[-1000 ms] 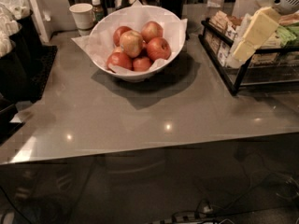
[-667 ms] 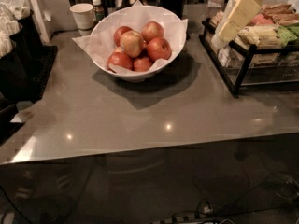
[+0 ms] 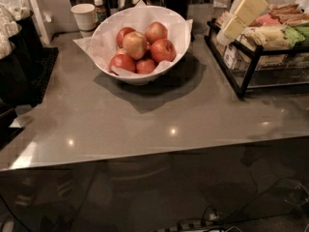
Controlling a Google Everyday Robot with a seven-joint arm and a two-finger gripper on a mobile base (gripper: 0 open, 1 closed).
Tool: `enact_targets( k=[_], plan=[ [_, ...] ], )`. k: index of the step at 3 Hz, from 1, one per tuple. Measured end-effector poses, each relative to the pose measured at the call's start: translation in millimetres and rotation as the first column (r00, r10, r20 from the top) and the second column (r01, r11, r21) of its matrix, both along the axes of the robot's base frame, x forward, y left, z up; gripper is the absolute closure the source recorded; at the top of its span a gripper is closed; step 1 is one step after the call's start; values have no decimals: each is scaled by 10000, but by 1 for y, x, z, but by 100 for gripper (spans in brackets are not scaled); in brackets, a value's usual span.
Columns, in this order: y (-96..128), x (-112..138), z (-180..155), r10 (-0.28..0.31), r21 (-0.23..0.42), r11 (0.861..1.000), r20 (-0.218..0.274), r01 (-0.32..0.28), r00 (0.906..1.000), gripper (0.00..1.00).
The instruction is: Pick apple from white bowl
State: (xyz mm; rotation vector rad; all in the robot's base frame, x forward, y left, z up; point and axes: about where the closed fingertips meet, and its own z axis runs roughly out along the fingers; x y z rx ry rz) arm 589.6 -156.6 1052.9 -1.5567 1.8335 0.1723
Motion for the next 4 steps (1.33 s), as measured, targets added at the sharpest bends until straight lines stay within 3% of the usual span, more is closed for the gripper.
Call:
enact_targets(
  k=[1,2,3,4],
  plan=[
    [29,32,-21,686,273,9973,-225,-680,9974,0],
    [68,66,-44,1567,382,9871,-410,-1552,9868,0],
    [100,86,-63,2350,473,9715,-569,-2325,9703,0],
    [113,92,-70,2785,371,9603,-715,-2764,9578,0]
  ],
)
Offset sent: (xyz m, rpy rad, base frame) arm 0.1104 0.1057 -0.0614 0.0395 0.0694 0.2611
